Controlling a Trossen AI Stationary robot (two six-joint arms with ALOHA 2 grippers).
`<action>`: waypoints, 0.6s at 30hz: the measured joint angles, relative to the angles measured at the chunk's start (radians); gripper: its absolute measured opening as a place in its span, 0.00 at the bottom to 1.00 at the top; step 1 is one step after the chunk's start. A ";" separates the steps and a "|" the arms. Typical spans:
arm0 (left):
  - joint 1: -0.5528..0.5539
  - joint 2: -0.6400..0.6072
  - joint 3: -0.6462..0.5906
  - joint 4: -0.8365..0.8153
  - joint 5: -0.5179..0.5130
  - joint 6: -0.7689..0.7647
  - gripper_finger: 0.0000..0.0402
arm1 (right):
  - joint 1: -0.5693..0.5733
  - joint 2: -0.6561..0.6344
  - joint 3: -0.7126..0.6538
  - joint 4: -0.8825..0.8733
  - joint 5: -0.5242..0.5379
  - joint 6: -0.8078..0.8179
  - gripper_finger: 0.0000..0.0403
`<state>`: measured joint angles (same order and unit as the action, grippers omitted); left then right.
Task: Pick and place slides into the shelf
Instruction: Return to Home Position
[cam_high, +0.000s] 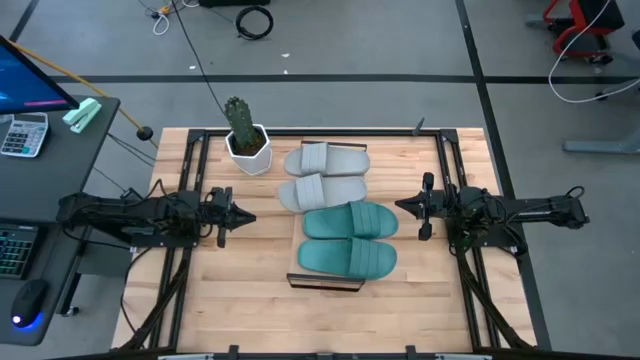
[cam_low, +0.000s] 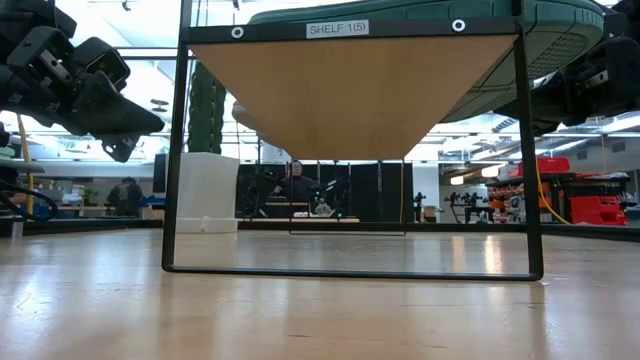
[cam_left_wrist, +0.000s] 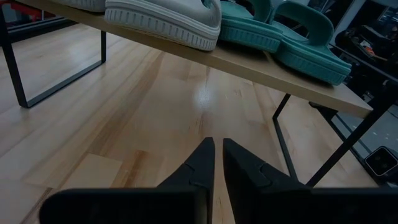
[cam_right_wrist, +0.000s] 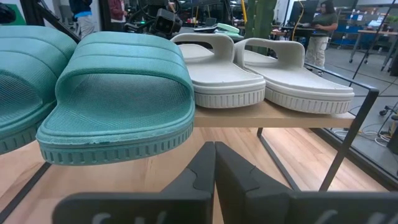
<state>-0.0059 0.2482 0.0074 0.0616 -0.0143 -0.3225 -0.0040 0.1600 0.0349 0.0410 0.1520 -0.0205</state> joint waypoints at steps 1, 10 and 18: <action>0.000 0.000 0.000 0.000 0.000 0.000 0.10 | 0.000 0.000 0.000 0.000 0.000 0.000 0.04; 0.000 0.000 0.000 0.000 0.000 0.000 0.06 | 0.000 0.000 0.000 0.000 0.000 0.000 0.04; 0.000 0.000 0.000 0.000 0.000 0.000 0.08 | 0.000 0.000 0.000 0.000 0.000 0.000 0.04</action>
<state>-0.0063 0.2481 0.0074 0.0620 -0.0143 -0.3229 -0.0043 0.1600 0.0349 0.0410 0.1520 -0.0204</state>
